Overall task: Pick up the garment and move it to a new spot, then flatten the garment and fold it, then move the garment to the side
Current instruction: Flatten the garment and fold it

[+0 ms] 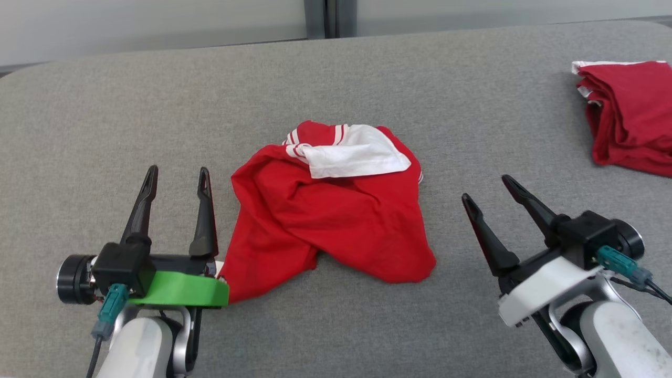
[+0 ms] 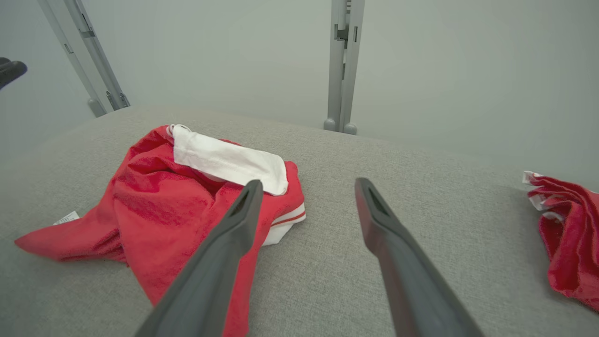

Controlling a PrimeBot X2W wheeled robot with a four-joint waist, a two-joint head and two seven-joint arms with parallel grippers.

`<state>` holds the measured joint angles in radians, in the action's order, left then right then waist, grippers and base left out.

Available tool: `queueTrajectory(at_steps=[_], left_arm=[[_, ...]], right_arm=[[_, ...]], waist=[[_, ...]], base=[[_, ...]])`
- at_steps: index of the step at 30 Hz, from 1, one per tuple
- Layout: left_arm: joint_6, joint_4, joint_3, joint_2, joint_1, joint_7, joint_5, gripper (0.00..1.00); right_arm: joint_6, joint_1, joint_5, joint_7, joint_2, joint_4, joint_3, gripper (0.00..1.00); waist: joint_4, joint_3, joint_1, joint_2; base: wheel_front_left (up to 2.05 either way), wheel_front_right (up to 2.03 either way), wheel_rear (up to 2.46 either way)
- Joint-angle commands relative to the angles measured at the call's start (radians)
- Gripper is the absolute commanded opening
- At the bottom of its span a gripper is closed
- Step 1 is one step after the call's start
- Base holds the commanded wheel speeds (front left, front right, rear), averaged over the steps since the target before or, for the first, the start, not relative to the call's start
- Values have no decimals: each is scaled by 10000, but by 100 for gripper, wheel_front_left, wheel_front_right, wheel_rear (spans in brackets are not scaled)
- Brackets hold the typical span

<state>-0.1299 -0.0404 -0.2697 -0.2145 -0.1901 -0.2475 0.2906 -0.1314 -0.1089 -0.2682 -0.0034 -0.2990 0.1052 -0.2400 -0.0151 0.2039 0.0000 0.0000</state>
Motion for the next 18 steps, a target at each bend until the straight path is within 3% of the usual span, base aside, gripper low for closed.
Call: queueTrajectory(at_steps=[1, 10, 18], left_arm=[[44, -28, -45, 38, -310, -69, -124, 100], [293, -250, -329, 527, -1352, -180, -347, 100], [407, -215, -219, 793, -1556, -175, -550, 100]], right_arm=[[15, -493, -118, -11, -121, -179, -332, 100], [15, -3422, -713, -173, -729, -2271, -2857, 100], [15, -5198, -1026, -554, -834, -4061, -4033, 100]], waist=[[559, 738, 0, 0], [1504, 1634, 0, 0], [1886, 1902, 0, 0]], base=[[0, 0, 0], [0, 0, 0], [0, 0, 0]])
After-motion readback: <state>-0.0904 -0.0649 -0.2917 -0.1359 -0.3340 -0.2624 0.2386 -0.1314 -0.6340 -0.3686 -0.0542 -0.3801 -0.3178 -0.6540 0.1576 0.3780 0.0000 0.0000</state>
